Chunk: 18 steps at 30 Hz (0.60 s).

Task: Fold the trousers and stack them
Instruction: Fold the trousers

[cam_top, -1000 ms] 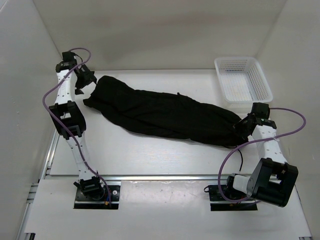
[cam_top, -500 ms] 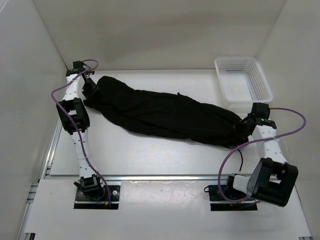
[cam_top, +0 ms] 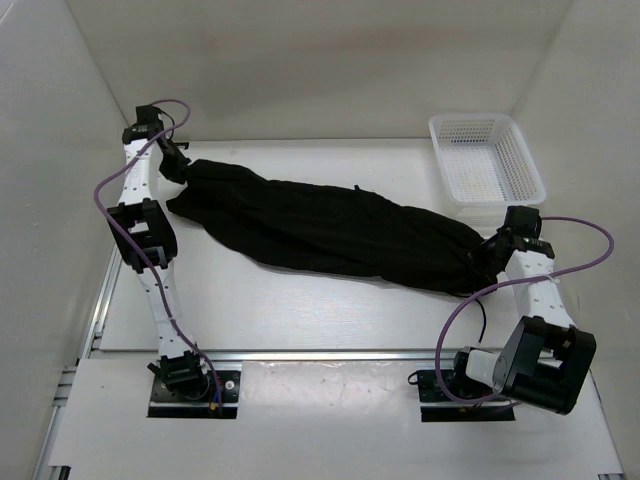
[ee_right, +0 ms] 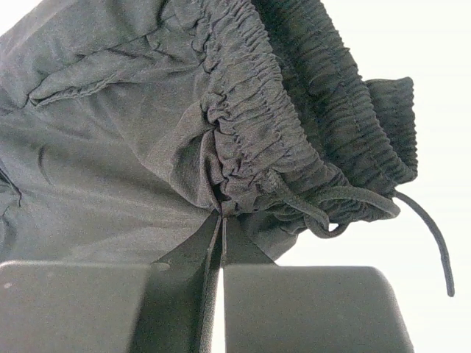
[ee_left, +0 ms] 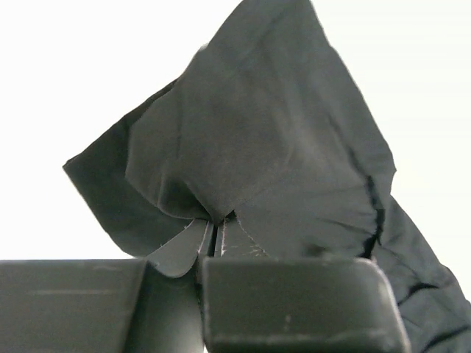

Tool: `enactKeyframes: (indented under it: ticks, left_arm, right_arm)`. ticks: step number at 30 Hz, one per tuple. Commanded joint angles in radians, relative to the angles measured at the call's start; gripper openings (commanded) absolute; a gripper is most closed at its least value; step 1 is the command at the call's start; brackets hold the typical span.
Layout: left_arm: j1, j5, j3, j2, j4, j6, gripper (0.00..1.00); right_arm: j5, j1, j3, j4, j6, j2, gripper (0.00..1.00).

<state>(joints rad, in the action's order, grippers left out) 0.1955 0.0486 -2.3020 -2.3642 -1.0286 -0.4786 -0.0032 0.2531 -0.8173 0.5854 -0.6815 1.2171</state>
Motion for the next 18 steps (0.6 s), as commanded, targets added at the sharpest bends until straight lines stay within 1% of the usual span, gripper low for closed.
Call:
enactKeyframes:
  ticks: [1, 3, 4, 7, 8, 10, 11, 13, 15, 16, 17, 18]
  left_arm:
    - [0.031, -0.035, -0.036, 0.18, 0.004, 0.023, 0.1]
    - [0.032, -0.035, -0.045, 0.193, -0.02, 0.032, 0.1]
    - [0.032, -0.058, -0.045, 0.206, -0.021, 0.043, 0.1]
    - [0.042, -0.078, 0.047, 0.246, -0.034, 0.043, 0.1]
    - [0.042, -0.078, 0.112, 0.258, -0.034, 0.043, 0.1]
    - [0.051, -0.078, 0.176, 0.281, -0.011, 0.043, 0.1]
    - [0.051, -0.09, 0.235, 0.296, 0.005, 0.043, 0.1]
    - [0.051, -0.113, 0.285, 0.309, 0.018, 0.043, 0.1]
    - [0.061, -0.167, 0.347, 0.318, 0.018, 0.025, 0.1]
    - [0.061, -0.167, 0.364, 0.318, 0.018, 0.025, 0.1]
    - [0.073, -0.167, 0.377, 0.318, 0.018, 0.009, 0.15]
    - [0.085, -0.155, 0.386, 0.307, 0.018, -0.003, 0.22]
  right_arm:
    - [0.022, 0.012, -0.054, 0.043, 0.019, -0.041, 0.0]
    - [0.022, 0.012, -0.065, 0.059, 0.019, -0.068, 0.0]
    - [0.022, 0.012, -0.065, 0.07, 0.019, -0.068, 0.0]
    - [0.022, 0.021, -0.05, 0.089, 0.019, -0.109, 0.0]
    - [0.022, 0.031, -0.033, 0.09, 0.019, -0.129, 0.0]
    - [0.031, 0.041, -0.013, 0.12, 0.028, -0.157, 0.0]
    - [0.04, 0.052, 0.01, 0.129, 0.028, -0.191, 0.0]
    - [0.061, 0.052, 0.033, 0.159, 0.028, -0.229, 0.0]
    - [0.103, 0.052, 0.065, 0.181, 0.028, -0.293, 0.0]
    - [0.112, 0.052, 0.076, 0.191, 0.028, -0.336, 0.02]
    - [0.112, 0.052, 0.087, 0.191, 0.028, -0.352, 0.1]
    - [0.112, 0.052, 0.087, 0.191, 0.028, -0.363, 0.19]
